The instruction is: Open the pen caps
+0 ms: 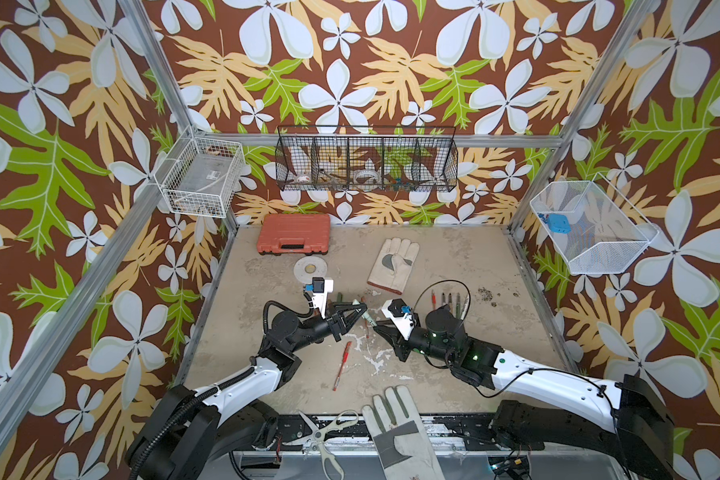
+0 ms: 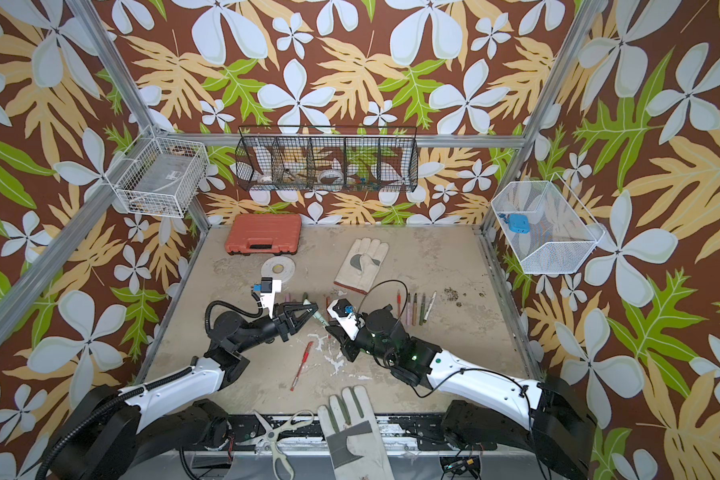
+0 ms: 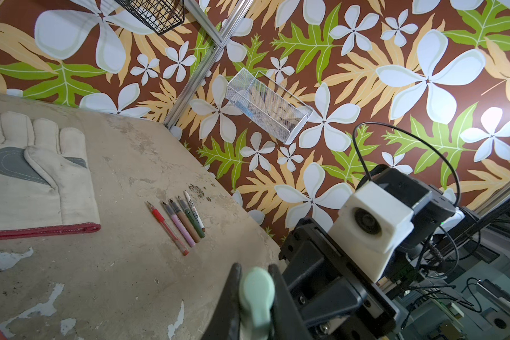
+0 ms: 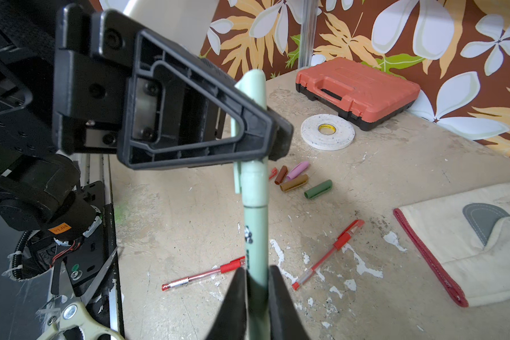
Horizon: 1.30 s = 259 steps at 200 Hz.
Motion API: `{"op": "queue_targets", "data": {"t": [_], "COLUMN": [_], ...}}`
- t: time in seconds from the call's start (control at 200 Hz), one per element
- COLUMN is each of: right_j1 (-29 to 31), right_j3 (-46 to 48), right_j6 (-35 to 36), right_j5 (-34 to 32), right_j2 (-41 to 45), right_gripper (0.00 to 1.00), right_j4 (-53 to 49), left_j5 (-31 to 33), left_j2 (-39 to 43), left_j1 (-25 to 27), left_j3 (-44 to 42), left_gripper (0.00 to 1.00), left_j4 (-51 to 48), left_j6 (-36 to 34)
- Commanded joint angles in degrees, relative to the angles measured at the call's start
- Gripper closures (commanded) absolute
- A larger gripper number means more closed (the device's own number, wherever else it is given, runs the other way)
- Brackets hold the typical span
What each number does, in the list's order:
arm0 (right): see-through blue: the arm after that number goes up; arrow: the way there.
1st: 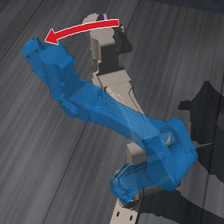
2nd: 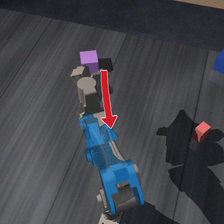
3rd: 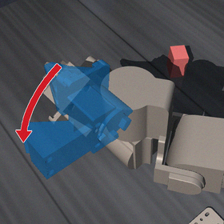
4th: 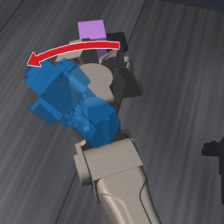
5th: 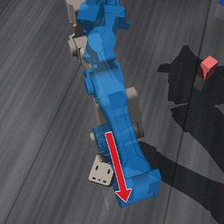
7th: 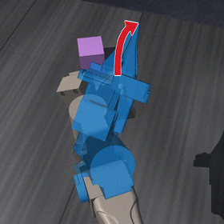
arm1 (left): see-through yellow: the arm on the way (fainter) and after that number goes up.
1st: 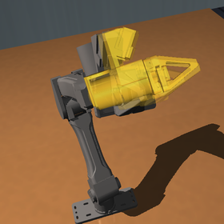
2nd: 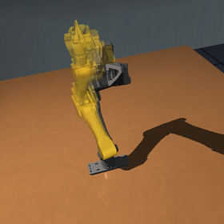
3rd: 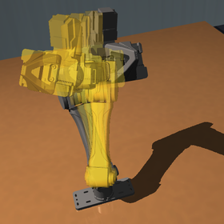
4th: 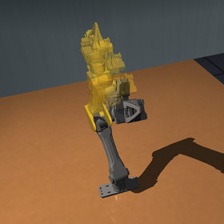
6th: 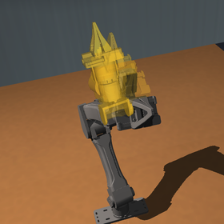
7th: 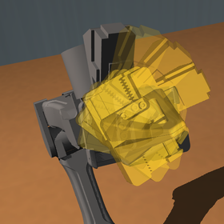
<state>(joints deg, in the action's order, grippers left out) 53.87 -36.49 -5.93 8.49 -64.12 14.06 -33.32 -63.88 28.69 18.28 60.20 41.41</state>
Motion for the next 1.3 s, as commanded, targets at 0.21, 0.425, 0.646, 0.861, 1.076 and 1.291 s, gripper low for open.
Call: {"op": "queue_targets", "data": {"t": [0.21,0.425,0.646,0.861,1.076,1.291], "right_j1": [-6.18,-10.19,-10.40,-10.45,-10.47,-10.53], "right_j3": [1.67,2.43,0.80,-0.19,-1.34,-1.09], "right_j6": [-2.87,-4.84,-4.88,-5.15,-5.45,-5.67], "right_j5": [12.75,24.31,27.28,29.44,31.92,32.50], "right_j2": [3.75,3.90,0.13,-3.22,-5.99,-6.45], "right_gripper": [0.52,0.56,0.61,0.64,0.69,0.79], "right_j4": [2.89,4.74,3.42,3.54,3.56,4.08], "left_j5": [-0.12,-2.58,-5.21,-6.73,-7.81,-7.91], "left_j2": [0.69,-1.29,-3.03,-2.88,-4.05,-3.93], "left_j1": [0.05,1.26,2.25,3.03,3.22,3.33], "left_j3": [-0.24,0.76,1.23,1.32,1.61,1.57], "left_gripper": [1.00,1.00,1.00,1.00,1.00,1.00], "left_j4": [-0.26,0.62,2.87,3.85,4.89,5.25], "left_j6": [-5.42,-6.16,-5.53,-5.61,-5.05,-4.76]}}
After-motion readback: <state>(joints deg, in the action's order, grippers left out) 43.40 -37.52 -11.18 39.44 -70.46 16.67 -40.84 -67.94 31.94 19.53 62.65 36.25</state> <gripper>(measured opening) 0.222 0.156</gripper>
